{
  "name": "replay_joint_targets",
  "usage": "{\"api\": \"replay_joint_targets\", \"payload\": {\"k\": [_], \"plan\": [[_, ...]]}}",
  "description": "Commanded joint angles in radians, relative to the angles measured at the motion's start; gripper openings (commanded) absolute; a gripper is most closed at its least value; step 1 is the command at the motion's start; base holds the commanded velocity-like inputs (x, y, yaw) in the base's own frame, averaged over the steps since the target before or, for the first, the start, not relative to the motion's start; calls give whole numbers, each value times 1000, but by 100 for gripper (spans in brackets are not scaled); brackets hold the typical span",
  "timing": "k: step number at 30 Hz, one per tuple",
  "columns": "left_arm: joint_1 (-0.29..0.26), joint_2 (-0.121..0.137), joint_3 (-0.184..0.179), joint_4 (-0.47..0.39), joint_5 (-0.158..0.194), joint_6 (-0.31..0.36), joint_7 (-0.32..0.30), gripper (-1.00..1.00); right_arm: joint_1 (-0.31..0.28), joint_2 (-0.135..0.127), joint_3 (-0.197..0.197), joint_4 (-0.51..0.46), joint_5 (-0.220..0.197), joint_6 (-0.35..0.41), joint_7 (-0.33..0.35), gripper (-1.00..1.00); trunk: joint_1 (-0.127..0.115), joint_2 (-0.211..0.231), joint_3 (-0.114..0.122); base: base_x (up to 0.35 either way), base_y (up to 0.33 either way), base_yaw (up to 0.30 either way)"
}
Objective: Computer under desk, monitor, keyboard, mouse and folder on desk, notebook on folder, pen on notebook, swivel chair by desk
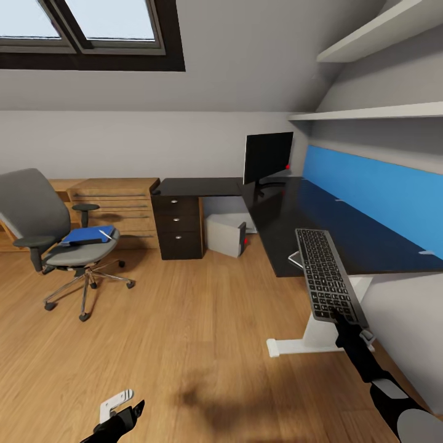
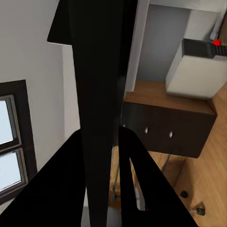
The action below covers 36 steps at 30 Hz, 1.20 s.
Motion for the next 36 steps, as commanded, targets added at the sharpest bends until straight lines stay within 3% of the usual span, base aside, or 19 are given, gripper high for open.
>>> {"api": "replay_joint_targets", "payload": {"k": [1, 8, 36], "plan": [[0, 1, -5, 1, 10, -4, -2, 100, 0, 0, 9, 2, -7, 10, 1, -100, 0, 0, -1, 0, 0, 0], [0, 1, -5, 1, 11, -3, -1, 100, 0, 0, 9, 2, -7, 10, 0, -100, 0, 0, -1, 0, 0, 0], [-1, -7, -9, 1, 7, -7, 2, 100, 0, -1, 11, 0, -5, 11, -26, -100, -107, 196, 87, 0, 0, 0]]}}
